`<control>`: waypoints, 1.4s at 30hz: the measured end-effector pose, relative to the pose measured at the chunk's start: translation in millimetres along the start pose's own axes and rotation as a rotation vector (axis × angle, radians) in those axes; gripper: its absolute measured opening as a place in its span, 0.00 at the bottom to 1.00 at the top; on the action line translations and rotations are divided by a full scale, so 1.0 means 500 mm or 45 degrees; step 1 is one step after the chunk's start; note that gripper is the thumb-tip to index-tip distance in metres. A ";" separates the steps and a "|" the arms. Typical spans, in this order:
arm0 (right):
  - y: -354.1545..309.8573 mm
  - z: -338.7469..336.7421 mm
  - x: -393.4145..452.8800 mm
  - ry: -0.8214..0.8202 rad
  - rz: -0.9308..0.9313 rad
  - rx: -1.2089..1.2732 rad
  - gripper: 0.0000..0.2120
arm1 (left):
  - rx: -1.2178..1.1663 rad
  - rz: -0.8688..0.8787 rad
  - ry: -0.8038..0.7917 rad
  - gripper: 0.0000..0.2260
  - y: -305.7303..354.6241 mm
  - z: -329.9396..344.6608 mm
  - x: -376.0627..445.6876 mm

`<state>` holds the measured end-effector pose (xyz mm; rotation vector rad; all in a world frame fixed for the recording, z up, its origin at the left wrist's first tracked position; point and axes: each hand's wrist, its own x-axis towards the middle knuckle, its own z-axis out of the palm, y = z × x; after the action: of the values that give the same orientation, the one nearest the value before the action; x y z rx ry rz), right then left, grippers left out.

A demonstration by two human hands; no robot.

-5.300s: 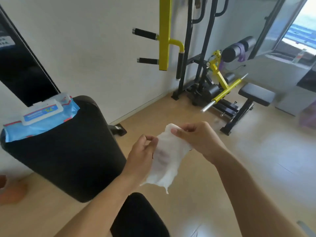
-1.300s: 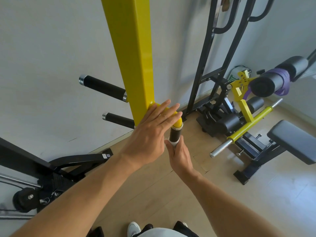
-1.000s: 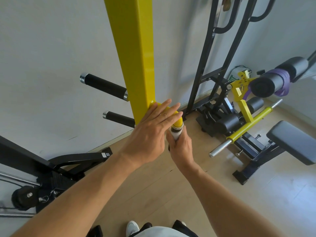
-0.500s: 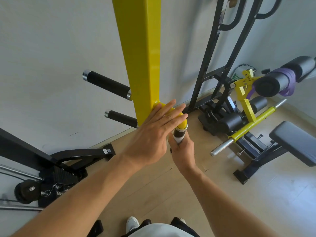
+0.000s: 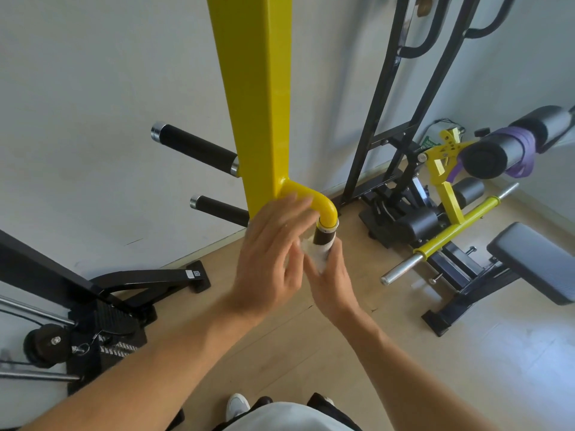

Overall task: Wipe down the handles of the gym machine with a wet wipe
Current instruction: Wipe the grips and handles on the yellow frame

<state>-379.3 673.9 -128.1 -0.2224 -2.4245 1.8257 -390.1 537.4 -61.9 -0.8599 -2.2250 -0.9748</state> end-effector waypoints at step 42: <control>0.015 0.010 -0.054 0.275 0.021 0.095 0.17 | -0.824 -1.059 -0.198 0.16 0.040 0.135 -0.079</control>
<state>-353.0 666.3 -136.7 -0.4111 -2.2117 1.7915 -365.5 587.7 -119.9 -0.1975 -2.4573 -2.1487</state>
